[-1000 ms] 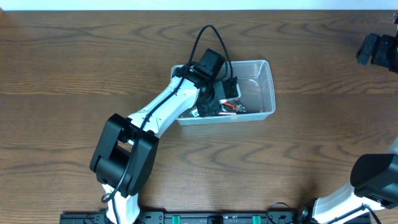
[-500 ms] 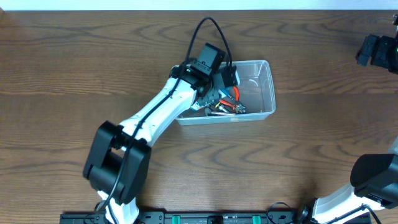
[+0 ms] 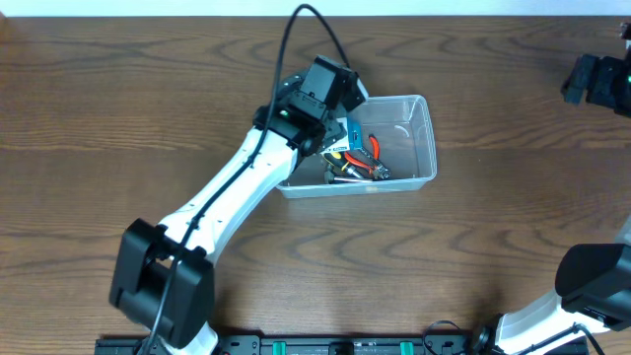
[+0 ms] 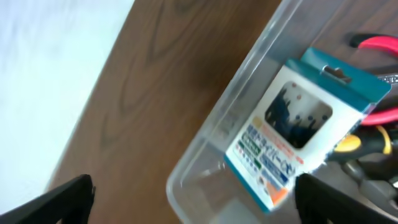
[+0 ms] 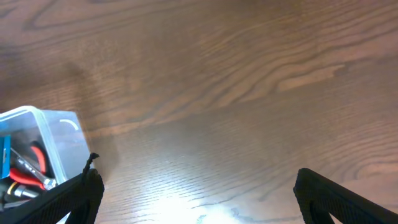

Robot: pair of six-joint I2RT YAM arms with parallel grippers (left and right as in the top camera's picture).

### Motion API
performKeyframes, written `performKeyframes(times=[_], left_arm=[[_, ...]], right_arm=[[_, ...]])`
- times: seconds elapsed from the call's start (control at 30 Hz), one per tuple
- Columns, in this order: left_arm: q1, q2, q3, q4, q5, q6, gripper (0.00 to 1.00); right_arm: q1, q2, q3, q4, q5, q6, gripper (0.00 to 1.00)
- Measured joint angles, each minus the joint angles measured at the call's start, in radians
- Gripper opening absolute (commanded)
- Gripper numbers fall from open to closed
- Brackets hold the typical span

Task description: Pack container

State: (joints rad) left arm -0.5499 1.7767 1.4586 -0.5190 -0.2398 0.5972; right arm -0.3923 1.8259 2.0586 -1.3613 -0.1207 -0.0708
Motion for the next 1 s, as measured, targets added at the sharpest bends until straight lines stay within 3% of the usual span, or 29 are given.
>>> performKeyframes(times=[0.17,0.3,0.6,0.8,1.0], left_arm=[[0.085,-0.107,0.000,-0.119,0.001,-0.165,0.98],[0.247,-0.187,0.000,-0.172,0.048,-0.286,0.98],[0.513,-0.206,0.000,-0.242,0.084,-0.468,0.98],[0.544,-0.292,-0.045,-0.287,0.087,-0.504,0.98],[0.543,-0.554,-0.204,-0.226,0.121,-0.531,0.98]], right_arm=[[0.059,0.000,0.000,0.027,-0.001,-0.020,0.99],[0.161,0.017,-0.001,0.090,0.013,-0.042,0.99],[0.366,0.183,-0.004,0.153,0.016,-0.053,0.99],[0.373,0.184,-0.055,0.136,0.018,-0.005,0.99],[0.371,-0.002,-0.277,0.215,0.029,0.036,0.99]])
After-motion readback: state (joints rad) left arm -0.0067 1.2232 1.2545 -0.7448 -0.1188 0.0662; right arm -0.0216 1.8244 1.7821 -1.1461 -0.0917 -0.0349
